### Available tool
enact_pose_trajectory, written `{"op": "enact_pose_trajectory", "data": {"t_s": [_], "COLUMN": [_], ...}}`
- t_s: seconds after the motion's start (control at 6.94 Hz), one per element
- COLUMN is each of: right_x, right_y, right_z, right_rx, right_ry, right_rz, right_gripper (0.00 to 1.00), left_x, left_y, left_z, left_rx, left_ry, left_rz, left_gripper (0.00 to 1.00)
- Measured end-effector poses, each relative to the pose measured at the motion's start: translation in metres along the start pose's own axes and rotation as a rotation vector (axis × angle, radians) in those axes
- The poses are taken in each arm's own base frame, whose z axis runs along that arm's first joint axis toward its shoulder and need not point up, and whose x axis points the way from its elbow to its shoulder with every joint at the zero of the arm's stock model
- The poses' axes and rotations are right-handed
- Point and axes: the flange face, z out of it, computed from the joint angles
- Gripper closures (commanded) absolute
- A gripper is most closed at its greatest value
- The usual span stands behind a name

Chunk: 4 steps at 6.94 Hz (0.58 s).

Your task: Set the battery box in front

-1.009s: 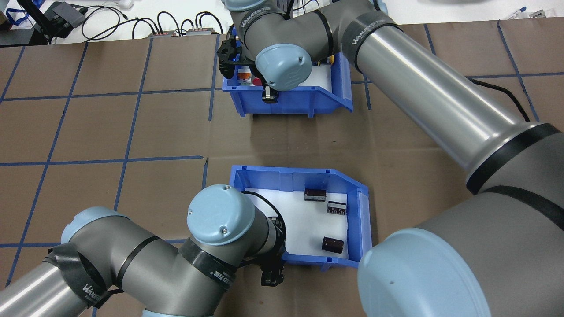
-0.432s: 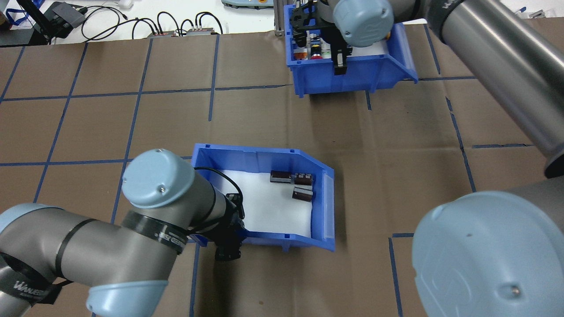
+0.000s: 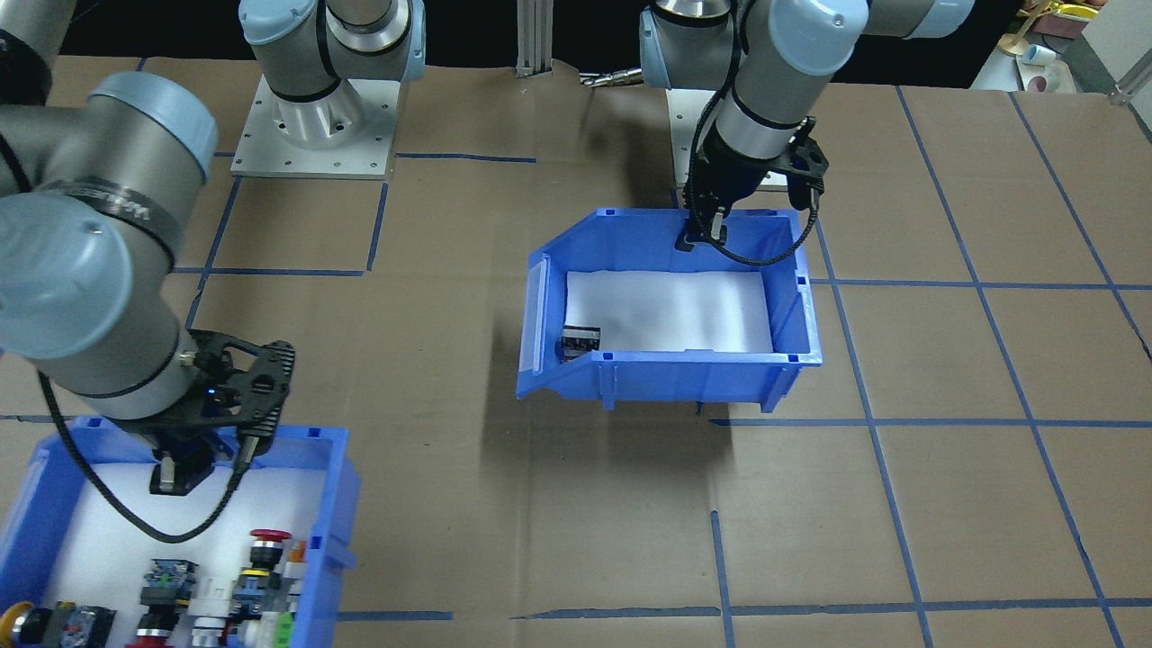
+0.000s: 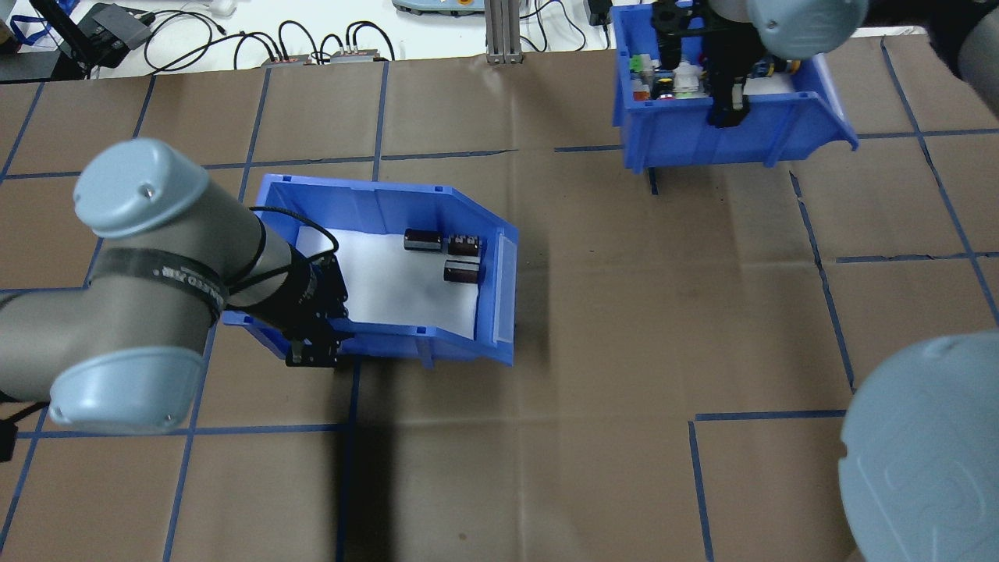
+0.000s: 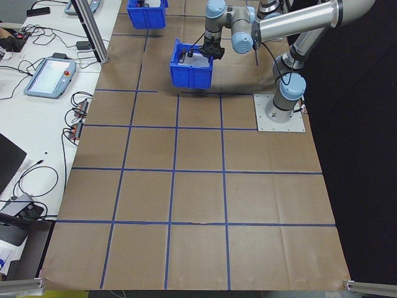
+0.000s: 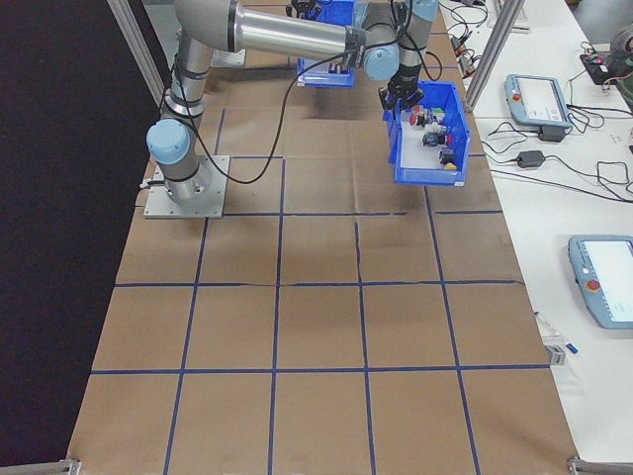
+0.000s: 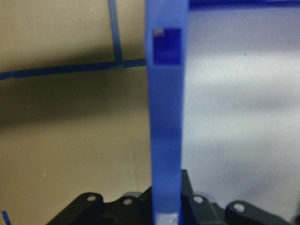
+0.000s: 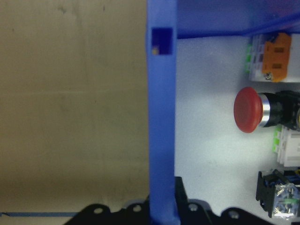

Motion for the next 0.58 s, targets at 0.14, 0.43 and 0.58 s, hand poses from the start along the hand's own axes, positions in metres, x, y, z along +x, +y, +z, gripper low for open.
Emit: {"op": "enact_pose_trajectory", "data": {"t_s": [0.14, 0.43, 0.58], "right_x": [-0.016, -0.06, -0.086], "right_y": [0.037, 0.073, 0.075], "right_z": [-0.001, -0.003, 0.0], "right_rx": [0.004, 0.009, 0.011], "right_ry": [-0.011, -0.029, -0.037], "right_rz": [0.005, 0.015, 0.002], "right_gripper": [0.94, 0.94, 0.94], "left_x": [0.037, 0.105, 0.133], "left_y": [-0.012, -0.016, -0.008], "left_z": [-0.007, 0.001, 0.011], "left_rx": [-0.001, -0.028, -0.056], "left_ry": [-0.005, -0.014, -0.018], "left_rz": [-0.003, -0.004, -0.003], "left_gripper": [1.0, 1.0, 1.0]}}
